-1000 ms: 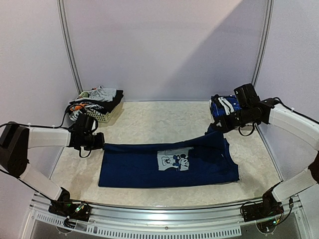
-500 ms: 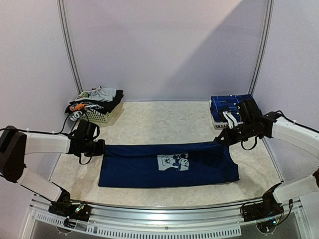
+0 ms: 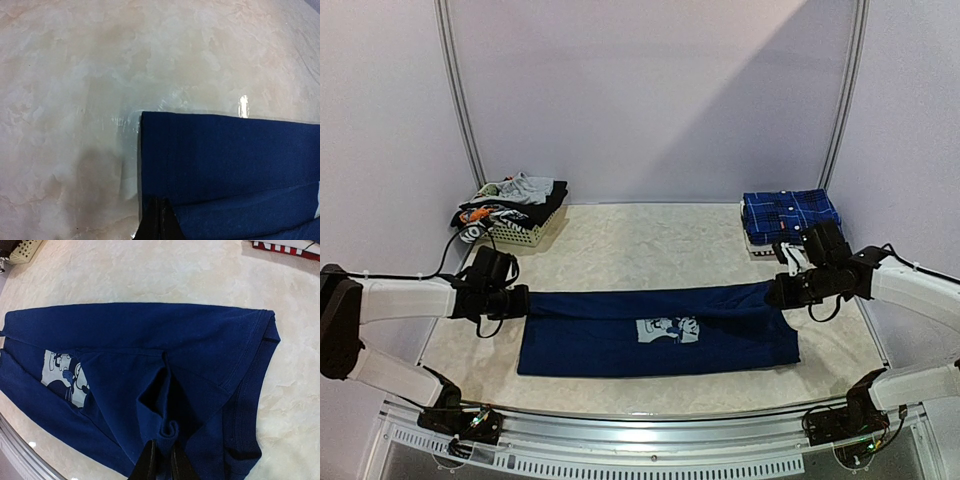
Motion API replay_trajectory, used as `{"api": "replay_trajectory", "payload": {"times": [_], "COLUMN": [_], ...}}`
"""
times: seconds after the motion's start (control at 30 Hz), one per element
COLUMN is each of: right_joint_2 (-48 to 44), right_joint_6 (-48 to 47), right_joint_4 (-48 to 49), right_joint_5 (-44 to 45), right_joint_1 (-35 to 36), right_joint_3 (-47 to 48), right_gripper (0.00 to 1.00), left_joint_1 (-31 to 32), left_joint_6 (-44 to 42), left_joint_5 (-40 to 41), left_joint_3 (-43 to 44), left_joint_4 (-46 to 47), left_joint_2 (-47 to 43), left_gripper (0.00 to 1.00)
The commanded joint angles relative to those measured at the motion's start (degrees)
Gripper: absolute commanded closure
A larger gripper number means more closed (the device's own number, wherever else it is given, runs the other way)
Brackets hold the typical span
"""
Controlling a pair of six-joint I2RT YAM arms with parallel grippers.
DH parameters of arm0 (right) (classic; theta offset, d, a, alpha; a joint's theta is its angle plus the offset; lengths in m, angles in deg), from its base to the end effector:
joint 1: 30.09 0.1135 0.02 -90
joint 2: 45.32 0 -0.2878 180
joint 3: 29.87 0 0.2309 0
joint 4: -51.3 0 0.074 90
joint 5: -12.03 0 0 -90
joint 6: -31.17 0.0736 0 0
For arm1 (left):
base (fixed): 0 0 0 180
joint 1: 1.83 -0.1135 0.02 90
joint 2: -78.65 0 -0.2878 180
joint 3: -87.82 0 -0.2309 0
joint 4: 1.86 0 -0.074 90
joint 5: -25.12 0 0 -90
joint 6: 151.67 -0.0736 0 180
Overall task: Fold and stack the mixed laundry pile
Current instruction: Fold the 1/3-folded T-shirt at the center of the board.
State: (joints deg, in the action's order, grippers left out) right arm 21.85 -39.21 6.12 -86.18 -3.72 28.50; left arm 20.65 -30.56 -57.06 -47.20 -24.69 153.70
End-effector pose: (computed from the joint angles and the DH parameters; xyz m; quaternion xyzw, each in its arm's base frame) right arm 0.1950 0.1084 0.2247 -0.0779 0.9456 0.1831 0.2573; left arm 0.2202 -0.0803 0.1587 -0.0928 0.9415 -0.0854 0.3125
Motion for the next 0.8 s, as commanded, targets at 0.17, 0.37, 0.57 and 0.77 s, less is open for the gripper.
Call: {"api": "replay_trajectory", "payload": {"times": [0.17, 0.37, 0.57, 0.77], "right_joint_2": [-1.6, -4.8, -10.2, -7.8], "right_joint_6": [9.5, 11.2, 11.4, 10.4], "right_joint_4": [9.8, 5.8, 2.5, 9.8], "right_joint_5": [-5.9, -1.2, 0.5, -5.2], "right_joint_1": [1.4, 1.4, 1.5, 1.5], "right_joint_3": [-9.3, -8.2, -4.9, -2.3], "right_gripper": [0.85, 0.84, 0.68, 0.53], "left_joint_1": [2.2, 2.9, 3.0, 4.7], "left_joint_6": [4.2, 6.9, 5.2, -0.9], "left_joint_5": [1.5, 4.6, 9.6, 3.4], "left_joint_3": [-3.2, -5.0, -4.5, 2.4], "left_joint_4": [-0.9, -3.6, -6.4, -3.2], "left_joint_2": [-2.3, -9.1, -19.1, -10.0], "left_gripper": [0.99, 0.80, 0.53, 0.59]}}
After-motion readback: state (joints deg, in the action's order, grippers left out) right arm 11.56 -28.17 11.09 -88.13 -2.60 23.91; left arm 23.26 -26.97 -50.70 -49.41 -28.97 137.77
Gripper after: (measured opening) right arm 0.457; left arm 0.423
